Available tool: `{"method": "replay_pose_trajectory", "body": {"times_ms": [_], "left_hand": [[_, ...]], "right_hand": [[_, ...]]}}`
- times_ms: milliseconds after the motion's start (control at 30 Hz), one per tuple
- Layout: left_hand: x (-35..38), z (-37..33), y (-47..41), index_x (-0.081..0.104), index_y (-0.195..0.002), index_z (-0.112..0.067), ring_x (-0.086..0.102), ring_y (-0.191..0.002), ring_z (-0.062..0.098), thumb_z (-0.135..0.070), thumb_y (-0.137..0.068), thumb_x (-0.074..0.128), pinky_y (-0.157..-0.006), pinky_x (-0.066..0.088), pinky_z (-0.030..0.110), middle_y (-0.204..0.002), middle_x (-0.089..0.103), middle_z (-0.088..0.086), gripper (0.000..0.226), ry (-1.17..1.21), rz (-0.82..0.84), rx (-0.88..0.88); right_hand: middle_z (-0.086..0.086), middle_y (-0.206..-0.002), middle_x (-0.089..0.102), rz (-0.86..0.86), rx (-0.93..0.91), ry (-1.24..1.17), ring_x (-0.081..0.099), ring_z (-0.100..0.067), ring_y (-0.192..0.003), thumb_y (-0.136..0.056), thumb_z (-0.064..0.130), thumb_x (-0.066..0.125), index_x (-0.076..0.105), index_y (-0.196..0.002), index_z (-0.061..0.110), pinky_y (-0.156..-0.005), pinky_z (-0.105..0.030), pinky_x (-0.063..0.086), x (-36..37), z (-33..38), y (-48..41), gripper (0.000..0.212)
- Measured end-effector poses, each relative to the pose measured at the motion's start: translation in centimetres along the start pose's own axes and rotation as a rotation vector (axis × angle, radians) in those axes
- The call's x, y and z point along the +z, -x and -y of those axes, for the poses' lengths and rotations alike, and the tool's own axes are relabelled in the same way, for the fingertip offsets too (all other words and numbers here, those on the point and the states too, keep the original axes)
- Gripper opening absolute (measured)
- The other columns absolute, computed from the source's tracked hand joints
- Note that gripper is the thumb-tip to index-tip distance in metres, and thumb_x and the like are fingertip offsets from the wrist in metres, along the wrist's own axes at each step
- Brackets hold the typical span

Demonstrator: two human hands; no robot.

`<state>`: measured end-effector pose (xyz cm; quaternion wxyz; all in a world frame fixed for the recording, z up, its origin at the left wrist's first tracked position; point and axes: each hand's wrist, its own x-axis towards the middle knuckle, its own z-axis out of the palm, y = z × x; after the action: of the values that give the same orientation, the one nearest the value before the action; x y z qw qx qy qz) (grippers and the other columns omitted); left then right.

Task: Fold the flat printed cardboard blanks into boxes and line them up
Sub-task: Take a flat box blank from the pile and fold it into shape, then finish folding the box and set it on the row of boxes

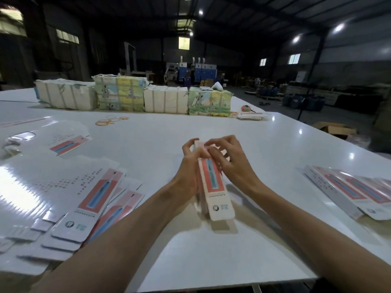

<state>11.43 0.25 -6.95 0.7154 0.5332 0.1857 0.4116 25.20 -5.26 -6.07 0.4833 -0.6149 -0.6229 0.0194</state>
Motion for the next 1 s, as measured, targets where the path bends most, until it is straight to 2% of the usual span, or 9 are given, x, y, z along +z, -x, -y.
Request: {"method": "replay_pose_trajectory", "body": {"times_ms": [67, 167, 267, 333, 433, 533, 700, 867, 1000], "left_hand": [[0.3, -0.5, 0.2, 0.044, -0.131, -0.016, 0.069, -0.086, 0.027, -0.014, -0.101, 0.051, -0.071, 0.060, 0.044, -0.099, 0.060, 0.014, 0.031, 0.182, 0.012, 0.033], [-0.2, -0.7, 0.7, 0.049, -0.118, -0.019, 0.066, -0.097, 0.032, -0.014, -0.100, 0.050, -0.075, 0.061, 0.044, -0.109, 0.058, 0.019, 0.018, 0.361, 0.112, -0.015], [0.0, -0.9, 0.7, 0.055, -0.134, -0.005, 0.065, -0.117, 0.035, -0.037, -0.101, 0.060, -0.092, 0.060, 0.048, -0.129, 0.063, 0.021, 0.046, 0.286, 0.112, -0.124], [0.3, -0.6, 0.5, 0.055, -0.145, -0.020, 0.066, -0.124, 0.032, -0.048, -0.105, 0.056, -0.103, 0.057, 0.049, -0.135, 0.065, 0.016, 0.049, 0.142, 0.047, -0.160], [0.1, 0.5, 0.7, 0.069, -0.126, -0.025, 0.075, -0.092, 0.018, -0.040, -0.108, 0.055, -0.078, 0.062, 0.029, -0.110, 0.073, 0.008, 0.027, -0.218, 0.017, -0.065], [-0.6, 1.1, 0.9, 0.081, -0.101, -0.021, 0.058, -0.064, 0.016, -0.018, -0.109, 0.053, -0.055, 0.045, 0.021, -0.081, 0.065, 0.004, 0.029, -0.420, 0.112, -0.019], [-0.4, 1.3, 0.9, 0.079, -0.104, -0.017, 0.054, -0.061, 0.015, -0.008, -0.105, 0.055, -0.057, 0.042, 0.021, -0.074, 0.066, 0.000, 0.025, -0.587, 0.223, 0.001], [-0.5, 1.4, 0.7, 0.080, -0.104, -0.019, 0.055, -0.063, 0.012, -0.007, -0.105, 0.054, -0.061, 0.045, 0.020, -0.075, 0.066, 0.000, 0.028, -0.624, 0.224, 0.005], [-0.6, 1.3, 0.9, 0.080, -0.100, -0.022, 0.057, -0.066, 0.013, -0.008, -0.105, 0.055, -0.064, 0.046, 0.022, -0.075, 0.067, -0.002, 0.029, -0.666, 0.227, 0.016]], "right_hand": [[0.003, -0.121, 0.051, 0.130, 0.027, 0.077, 0.057, -0.010, -0.115, -0.106, 0.047, 0.054, 0.064, -0.141, 0.029, -0.096, -0.023, 0.052, -0.3, 0.5, -0.1, 0.040], [0.002, -0.131, 0.041, 0.336, 0.001, 0.217, 0.048, -0.015, -0.121, -0.097, 0.064, 0.058, 0.042, -0.158, 0.029, -0.104, -0.032, 0.048, -0.9, 1.0, 0.2, 0.072], [-0.001, -0.136, 0.037, 0.323, -0.055, 0.303, 0.048, -0.019, -0.122, -0.096, 0.056, 0.067, 0.034, -0.161, 0.025, -0.102, -0.031, 0.051, -2.3, 1.1, 0.6, 0.079], [-0.004, -0.141, 0.040, 0.256, -0.058, 0.370, 0.047, -0.019, -0.123, -0.098, 0.049, 0.067, 0.035, -0.160, 0.025, -0.104, -0.032, 0.050, -3.9, 0.5, 0.8, 0.074], [-0.004, -0.145, 0.044, 0.188, 0.085, 0.468, 0.048, -0.019, -0.122, -0.097, 0.042, 0.069, 0.037, -0.159, 0.026, -0.098, -0.032, 0.050, -7.7, -1.7, 1.3, 0.070], [-0.003, -0.144, 0.049, 0.125, 0.246, 0.649, 0.047, -0.016, -0.117, -0.096, 0.036, 0.068, 0.043, -0.152, 0.027, -0.094, -0.032, 0.045, -12.0, -5.4, 3.5, 0.062], [-0.001, -0.143, 0.054, 0.116, 0.422, 1.059, 0.052, -0.021, -0.126, -0.107, 0.041, 0.045, 0.046, -0.144, 0.024, -0.110, -0.043, 0.044, -17.4, -9.9, 9.6, 0.041], [0.004, -0.133, 0.060, 0.138, 0.476, 1.120, 0.061, -0.016, -0.115, -0.106, 0.047, 0.049, 0.051, -0.139, 0.026, -0.102, -0.039, 0.051, -20.3, -8.5, 10.9, 0.039], [0.003, -0.139, 0.058, 0.137, 0.417, 1.147, 0.058, -0.018, -0.121, -0.107, 0.048, 0.050, 0.053, -0.140, 0.023, -0.111, -0.041, 0.045, -20.0, -7.0, 10.1, 0.042]]}}
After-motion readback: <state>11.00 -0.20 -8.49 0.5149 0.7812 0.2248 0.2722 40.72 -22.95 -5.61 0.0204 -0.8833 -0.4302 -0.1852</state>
